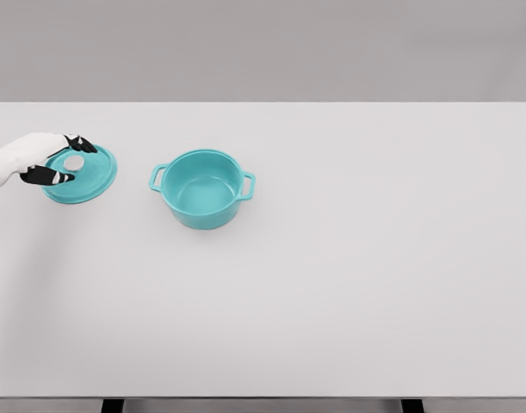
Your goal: Cover the pot with left arm
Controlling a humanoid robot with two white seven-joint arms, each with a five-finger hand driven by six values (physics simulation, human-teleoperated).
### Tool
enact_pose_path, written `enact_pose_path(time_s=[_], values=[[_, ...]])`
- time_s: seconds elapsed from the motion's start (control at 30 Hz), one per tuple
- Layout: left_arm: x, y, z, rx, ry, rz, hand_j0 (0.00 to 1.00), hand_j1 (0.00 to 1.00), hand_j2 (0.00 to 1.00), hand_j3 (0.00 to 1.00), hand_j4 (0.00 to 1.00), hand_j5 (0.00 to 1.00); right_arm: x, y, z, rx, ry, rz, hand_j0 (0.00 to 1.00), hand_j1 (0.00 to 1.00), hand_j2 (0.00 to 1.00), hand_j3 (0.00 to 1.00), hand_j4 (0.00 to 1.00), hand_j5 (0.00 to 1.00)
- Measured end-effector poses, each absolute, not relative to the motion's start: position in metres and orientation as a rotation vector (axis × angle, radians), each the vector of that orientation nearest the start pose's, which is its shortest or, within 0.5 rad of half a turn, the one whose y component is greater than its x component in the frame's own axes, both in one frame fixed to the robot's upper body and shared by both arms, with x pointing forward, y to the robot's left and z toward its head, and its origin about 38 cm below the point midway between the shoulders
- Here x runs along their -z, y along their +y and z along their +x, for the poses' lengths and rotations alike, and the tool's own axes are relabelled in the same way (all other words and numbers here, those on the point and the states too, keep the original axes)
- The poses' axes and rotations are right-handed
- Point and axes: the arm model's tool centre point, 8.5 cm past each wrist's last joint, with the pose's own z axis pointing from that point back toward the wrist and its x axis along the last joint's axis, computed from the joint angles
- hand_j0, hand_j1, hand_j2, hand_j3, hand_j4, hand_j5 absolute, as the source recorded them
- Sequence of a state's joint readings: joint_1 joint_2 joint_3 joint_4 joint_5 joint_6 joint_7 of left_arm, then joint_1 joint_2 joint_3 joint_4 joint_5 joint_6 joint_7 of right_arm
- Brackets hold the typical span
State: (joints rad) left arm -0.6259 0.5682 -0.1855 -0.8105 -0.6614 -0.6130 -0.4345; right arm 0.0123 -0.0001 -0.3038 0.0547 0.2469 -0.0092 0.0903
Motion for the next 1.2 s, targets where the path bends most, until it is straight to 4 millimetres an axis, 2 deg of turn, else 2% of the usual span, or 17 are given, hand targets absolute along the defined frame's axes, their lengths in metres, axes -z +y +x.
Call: enact_pose_path(time_s=[0.47, 0.8, 1.07, 1.2], values=[[-0.1356, 0.4173, 0.4878, 1.501, -1.239, 0.564, 0.71, 0.71, 0.71, 0.71, 0.71, 0.71, 0.2610, -0.2583, -0.0246, 0.062, 0.050, 0.017, 1.00, 1.00, 1.00, 1.00, 1.00, 1.00], [-0.1312, 0.4222, 0.4879, 1.486, -1.220, 0.558, 0.70, 0.70, 0.70, 0.70, 0.70, 0.70, 0.2610, -0.2583, -0.0246, 0.062, 0.050, 0.017, 1.00, 1.00, 1.00, 1.00, 1.00, 1.00], [-0.1305, 0.4240, 0.4882, 1.480, -1.214, 0.557, 0.53, 0.53, 0.53, 0.53, 0.53, 0.53, 0.2610, -0.2583, -0.0246, 0.062, 0.050, 0.017, 1.00, 1.00, 1.00, 1.00, 1.00, 1.00], [-0.1305, 0.4240, 0.4882, 1.480, -1.214, 0.557, 0.47, 0.47, 0.47, 0.47, 0.47, 0.47, 0.2610, -0.2583, -0.0246, 0.062, 0.050, 0.017, 1.00, 1.00, 1.00, 1.00, 1.00, 1.00]])
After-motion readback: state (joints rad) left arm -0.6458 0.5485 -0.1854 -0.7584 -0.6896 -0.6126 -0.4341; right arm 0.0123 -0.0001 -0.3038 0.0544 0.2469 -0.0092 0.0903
